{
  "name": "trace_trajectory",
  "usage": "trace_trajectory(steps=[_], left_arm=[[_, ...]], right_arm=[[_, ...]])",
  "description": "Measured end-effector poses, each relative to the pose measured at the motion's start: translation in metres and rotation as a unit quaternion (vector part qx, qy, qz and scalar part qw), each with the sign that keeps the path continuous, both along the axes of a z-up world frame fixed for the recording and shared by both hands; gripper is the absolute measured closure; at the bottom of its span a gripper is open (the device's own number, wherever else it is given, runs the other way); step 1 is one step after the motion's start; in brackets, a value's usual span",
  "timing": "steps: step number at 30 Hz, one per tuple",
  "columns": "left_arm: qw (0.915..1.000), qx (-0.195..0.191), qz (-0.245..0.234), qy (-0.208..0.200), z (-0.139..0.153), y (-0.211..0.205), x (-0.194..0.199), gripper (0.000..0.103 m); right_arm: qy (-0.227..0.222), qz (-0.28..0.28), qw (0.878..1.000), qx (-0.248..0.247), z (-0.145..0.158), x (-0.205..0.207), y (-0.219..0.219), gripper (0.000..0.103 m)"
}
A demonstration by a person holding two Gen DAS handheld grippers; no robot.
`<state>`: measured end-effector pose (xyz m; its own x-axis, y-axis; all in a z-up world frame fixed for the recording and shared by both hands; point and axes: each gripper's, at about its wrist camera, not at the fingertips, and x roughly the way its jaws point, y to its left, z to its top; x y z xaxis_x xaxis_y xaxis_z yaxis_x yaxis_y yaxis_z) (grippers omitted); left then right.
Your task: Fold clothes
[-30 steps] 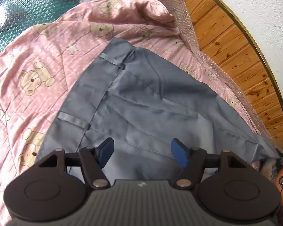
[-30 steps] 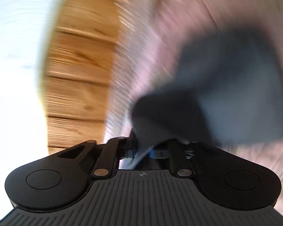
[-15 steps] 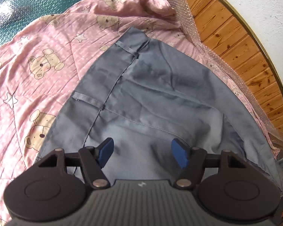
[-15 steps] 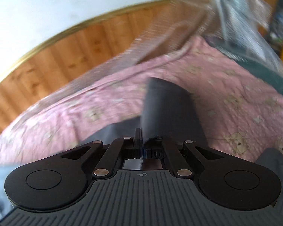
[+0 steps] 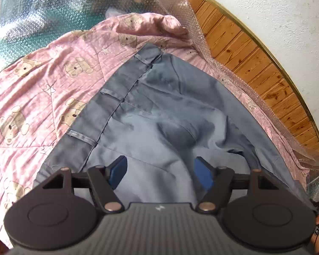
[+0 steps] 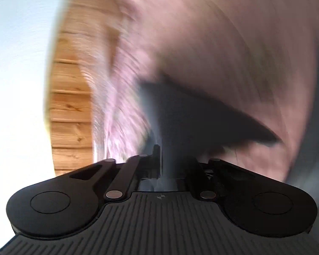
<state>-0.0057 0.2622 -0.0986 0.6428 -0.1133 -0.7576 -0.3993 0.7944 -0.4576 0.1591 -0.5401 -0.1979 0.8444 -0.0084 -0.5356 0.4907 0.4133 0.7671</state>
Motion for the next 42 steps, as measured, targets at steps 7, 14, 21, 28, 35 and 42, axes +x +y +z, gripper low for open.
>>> trace_trajectory(steps=[7, 14, 21, 28, 35, 42], left_arm=[[0.9979, 0.054, -0.027, 0.025, 0.03, -0.049, -0.035, 0.022], [0.9828, 0.157, -0.082, 0.052, 0.039, -0.118, -0.077, 0.02], [0.9472, 0.274, -0.157, 0.058, 0.039, -0.217, -0.11, 0.014], [0.9313, 0.27, -0.242, 0.038, 0.031, -0.29, -0.141, 0.014], [0.9214, 0.272, -0.276, 0.029, 0.031, -0.315, -0.153, 0.013], [0.9167, 0.26, -0.302, 0.032, 0.02, -0.31, -0.143, 0.013]], right_arm=[[0.25, 0.186, 0.929, -0.199, 0.021, -0.003, -0.007, 0.03], [0.131, 0.301, 0.85, -0.413, 0.082, -0.143, 0.047, 0.002], [0.087, 0.398, 0.76, -0.506, 0.1, -0.233, 0.081, 0.002], [0.085, 0.408, 0.76, -0.499, 0.103, -0.298, 0.095, 0.002], [0.101, 0.389, 0.813, -0.422, 0.085, -0.323, 0.102, 0.002], [0.104, 0.321, 0.904, -0.262, 0.065, -0.335, 0.096, 0.002]])
